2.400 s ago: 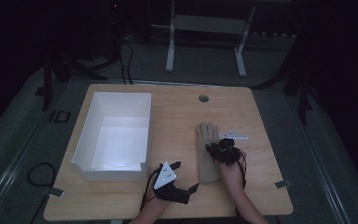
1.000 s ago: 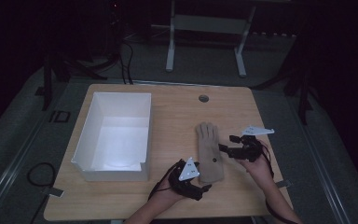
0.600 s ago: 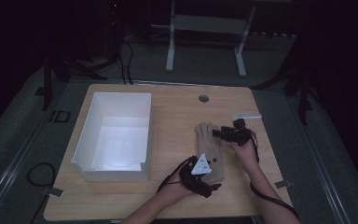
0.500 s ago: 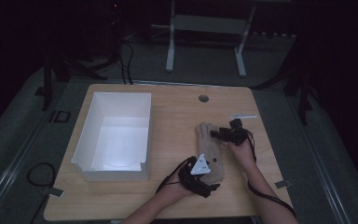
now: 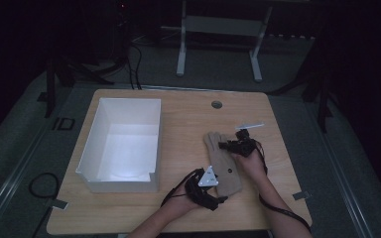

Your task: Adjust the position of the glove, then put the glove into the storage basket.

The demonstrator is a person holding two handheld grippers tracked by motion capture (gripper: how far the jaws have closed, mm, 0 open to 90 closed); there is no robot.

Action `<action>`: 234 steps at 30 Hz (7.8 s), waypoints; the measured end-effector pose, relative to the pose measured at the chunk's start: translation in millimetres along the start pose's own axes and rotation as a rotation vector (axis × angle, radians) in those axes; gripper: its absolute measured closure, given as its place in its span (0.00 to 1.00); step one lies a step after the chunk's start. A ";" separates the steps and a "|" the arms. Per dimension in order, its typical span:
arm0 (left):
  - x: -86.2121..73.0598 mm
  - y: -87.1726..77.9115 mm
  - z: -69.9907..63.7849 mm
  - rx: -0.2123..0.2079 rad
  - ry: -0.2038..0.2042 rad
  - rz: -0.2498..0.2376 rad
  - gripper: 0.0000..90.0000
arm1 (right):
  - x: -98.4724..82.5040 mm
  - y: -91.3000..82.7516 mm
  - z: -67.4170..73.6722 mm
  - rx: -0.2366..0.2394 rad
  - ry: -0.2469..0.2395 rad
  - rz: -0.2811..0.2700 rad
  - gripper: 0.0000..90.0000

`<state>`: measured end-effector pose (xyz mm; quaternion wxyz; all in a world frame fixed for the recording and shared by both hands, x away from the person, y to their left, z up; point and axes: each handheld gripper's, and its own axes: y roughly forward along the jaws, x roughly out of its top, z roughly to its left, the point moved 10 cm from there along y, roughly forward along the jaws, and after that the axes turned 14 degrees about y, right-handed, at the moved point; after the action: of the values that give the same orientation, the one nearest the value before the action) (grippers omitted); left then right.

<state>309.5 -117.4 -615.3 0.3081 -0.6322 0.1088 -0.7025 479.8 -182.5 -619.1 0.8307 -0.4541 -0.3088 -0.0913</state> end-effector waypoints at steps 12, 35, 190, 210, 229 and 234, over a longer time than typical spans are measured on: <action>4.6 12.3 -14.4 -0.004 0.146 0.035 0.37 | -0.7 0.0 6.0 -0.111 -0.072 -0.044 0.83; -7.2 20.7 1.8 -0.067 0.003 0.111 0.90 | 1.1 -3.0 7.4 -0.090 -0.057 -0.052 0.86; -129.3 -245.1 88.0 0.305 -0.258 0.309 0.67 | 104.0 98.9 291.4 0.166 -0.294 0.031 0.56; -36.4 -258.3 101.1 0.414 -0.320 0.001 0.17 | 104.5 19.2 275.6 0.303 -0.327 -0.072 0.18; 30.4 -198.5 59.5 0.269 -0.190 -0.064 0.17 | 69.4 -31.6 186.6 0.217 -0.341 -0.089 0.17; 38.0 -175.8 44.8 0.212 -0.169 -0.056 0.17 | 57.1 -43.6 164.0 0.200 -0.327 -0.093 0.17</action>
<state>300.0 9.8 -480.9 0.3615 -0.6558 -0.0102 -0.6626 435.7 -67.0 -489.6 0.8053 -0.3635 -0.4678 -0.0236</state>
